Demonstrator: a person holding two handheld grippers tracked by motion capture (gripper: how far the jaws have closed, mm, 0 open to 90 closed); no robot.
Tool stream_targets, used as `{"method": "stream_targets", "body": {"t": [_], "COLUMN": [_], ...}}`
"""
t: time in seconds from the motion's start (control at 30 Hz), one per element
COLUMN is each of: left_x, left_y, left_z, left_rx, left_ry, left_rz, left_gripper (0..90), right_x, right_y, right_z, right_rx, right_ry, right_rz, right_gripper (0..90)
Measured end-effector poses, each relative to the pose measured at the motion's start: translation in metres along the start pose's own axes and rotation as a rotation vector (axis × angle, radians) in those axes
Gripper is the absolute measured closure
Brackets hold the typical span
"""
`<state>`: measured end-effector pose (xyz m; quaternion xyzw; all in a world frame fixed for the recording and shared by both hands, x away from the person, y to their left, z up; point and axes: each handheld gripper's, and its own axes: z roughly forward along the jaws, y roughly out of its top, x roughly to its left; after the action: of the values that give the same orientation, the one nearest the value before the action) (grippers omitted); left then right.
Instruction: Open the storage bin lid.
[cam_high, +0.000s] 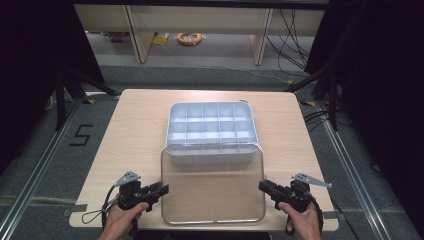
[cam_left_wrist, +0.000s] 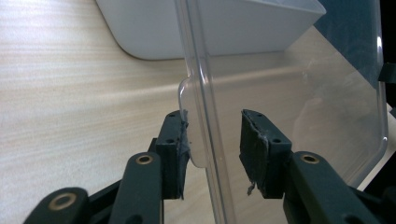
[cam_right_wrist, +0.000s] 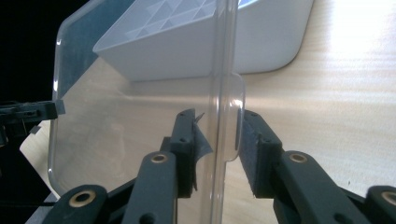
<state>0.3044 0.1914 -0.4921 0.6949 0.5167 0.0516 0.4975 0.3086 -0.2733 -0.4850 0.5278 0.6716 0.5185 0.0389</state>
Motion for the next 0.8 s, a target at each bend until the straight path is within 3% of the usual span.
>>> {"method": "stream_targets", "body": {"t": [0.03,0.07,0.17,0.2,0.23,0.27,0.3,0.33,0.37,0.4,0.5,0.53,0.6,0.63,0.7,0.8], "left_x": [-0.001,-0.001,-0.001,-0.001,-0.002,-0.002,-0.002,-0.002,-0.002,-0.001,-0.001,-0.001,-0.001,-0.001,0.002,0.001], "left_y": [-0.001,-0.002,-0.004,-0.005,-0.007,-0.007,-0.008,-0.009,-0.010,-0.011,-0.012,-0.013,-0.014,-0.014,-0.015,-0.017], "left_z": [-0.001,-0.001,-0.001,-0.001,-0.001,-0.001,-0.002,-0.001,-0.001,-0.001,-0.001,-0.001,-0.001,-0.001,-0.002,0.001], "left_rx": [0.003,0.000,0.016,0.012,0.011,0.020,0.029,0.025,0.033,0.037,0.039,0.041,0.047,0.053,0.086,0.082], "left_ry": [0.001,-0.003,-0.011,-0.016,-0.006,-0.009,-0.012,-0.018,-0.020,-0.024,-0.028,-0.027,-0.030,-0.034,-0.040,-0.037], "left_rz": [-0.003,0.003,0.001,0.002,0.005,0.002,0.008,0.001,-0.004,-0.008,-0.009,-0.008,-0.008,-0.010,0.015,-0.006], "left_gripper": [60.7,60.7,60.6,60.4,60.3,60.2,60.1,60.0,59.9,59.6,59.3,59.4,59.2,58.9,58.4,58.5], "right_x": [0.002,0.000,-0.003,-0.001,-0.002,0.001,-0.002,-0.002,0.002,-0.002,0.000,-0.001,0.000,0.002,-0.002,-0.003], "right_y": [-0.001,-0.002,-0.005,-0.007,-0.007,-0.008,-0.009,-0.010,-0.010,-0.011,-0.014,-0.014,-0.017,-0.017,-0.019,-0.021], "right_z": [-0.001,-0.001,0.000,-0.001,-0.001,-0.002,-0.002,-0.002,-0.005,-0.003,-0.004,-0.004,-0.004,-0.004,-0.004,-0.003], "right_rx": [0.006,0.003,0.006,0.017,0.008,0.024,0.011,0.011,0.039,0.018,0.032,0.035,0.038,0.048,0.044,0.050], "right_ry": [-0.003,-0.008,-0.012,-0.011,-0.008,-0.012,-0.017,-0.010,-0.037,-0.014,-0.014,-0.021,-0.019,-0.023,-0.023,-0.023], "right_rz": [0.020,-0.007,-0.025,0.014,-0.001,0.037,-0.008,-0.006,0.034,-0.006,0.021,0.001,0.009,0.038,0.004,0.013], "right_gripper": [68.7,68.6,68.2,68.0,67.8,67.7,67.7,67.7,67.7,67.7,67.5,67.5,67.3,67.2,67.1,66.6]}}
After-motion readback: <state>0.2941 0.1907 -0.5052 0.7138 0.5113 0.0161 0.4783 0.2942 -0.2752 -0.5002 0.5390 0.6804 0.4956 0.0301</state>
